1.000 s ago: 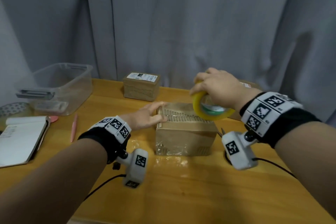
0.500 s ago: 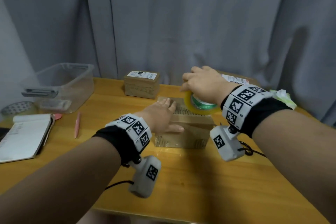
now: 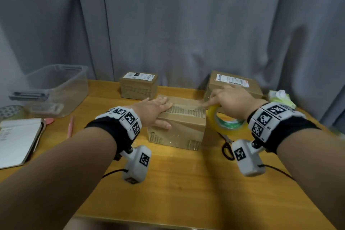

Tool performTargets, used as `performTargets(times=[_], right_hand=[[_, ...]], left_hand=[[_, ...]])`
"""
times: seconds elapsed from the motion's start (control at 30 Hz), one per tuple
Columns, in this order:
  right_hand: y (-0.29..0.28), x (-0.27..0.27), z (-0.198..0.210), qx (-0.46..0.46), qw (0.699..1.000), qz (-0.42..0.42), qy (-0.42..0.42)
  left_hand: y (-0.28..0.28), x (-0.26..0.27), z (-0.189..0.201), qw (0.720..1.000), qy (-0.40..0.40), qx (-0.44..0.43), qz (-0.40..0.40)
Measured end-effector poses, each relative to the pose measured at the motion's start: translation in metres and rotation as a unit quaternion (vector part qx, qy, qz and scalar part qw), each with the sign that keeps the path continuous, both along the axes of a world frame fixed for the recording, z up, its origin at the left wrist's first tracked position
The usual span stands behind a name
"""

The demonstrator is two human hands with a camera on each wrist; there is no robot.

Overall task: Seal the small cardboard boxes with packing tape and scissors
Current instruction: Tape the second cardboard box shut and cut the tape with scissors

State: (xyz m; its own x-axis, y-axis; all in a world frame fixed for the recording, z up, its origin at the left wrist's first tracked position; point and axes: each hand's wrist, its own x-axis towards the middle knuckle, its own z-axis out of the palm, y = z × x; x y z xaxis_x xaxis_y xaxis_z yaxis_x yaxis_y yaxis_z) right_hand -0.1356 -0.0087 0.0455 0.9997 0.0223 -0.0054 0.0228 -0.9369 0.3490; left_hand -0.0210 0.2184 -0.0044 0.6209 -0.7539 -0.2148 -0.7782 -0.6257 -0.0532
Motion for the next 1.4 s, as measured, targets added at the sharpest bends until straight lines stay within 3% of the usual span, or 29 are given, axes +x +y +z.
performTargets(times=[0.23,0.47,0.6,0.8,1.0,1.17,1.3,1.4], right_hand=[[-0.001,-0.001,-0.015,0.027,0.999,-0.025,0.017],[0.0,0.006,-0.023,0.047,0.998,-0.031,0.009],[-0.003,0.015,-0.029,0.063,0.997,-0.048,0.004],[-0.009,0.014,-0.04,0.103,0.991,-0.085,0.016],[-0.011,0.019,-0.043,0.118,0.987,-0.11,0.021],[-0.008,0.021,-0.04,0.131,0.983,-0.126,0.02],[-0.007,0.016,-0.044,0.144,0.979,-0.136,0.037],[-0.007,0.007,-0.043,0.156,0.982,-0.097,0.036]], left_hand=[[-0.003,-0.003,0.001,1.0,0.0,0.003,0.021],[-0.043,-0.028,0.004,0.994,-0.013,0.081,0.073],[-0.061,-0.044,0.002,1.0,0.015,0.018,-0.001],[-0.013,-0.02,0.003,0.999,0.013,-0.024,0.026],[-0.03,-0.022,0.001,0.996,-0.038,0.046,0.073],[-0.072,-0.063,-0.006,0.998,0.035,-0.052,0.005],[-0.076,-0.063,-0.014,0.993,0.01,-0.116,0.012],[-0.067,-0.054,-0.013,0.992,-0.009,-0.123,0.006]])
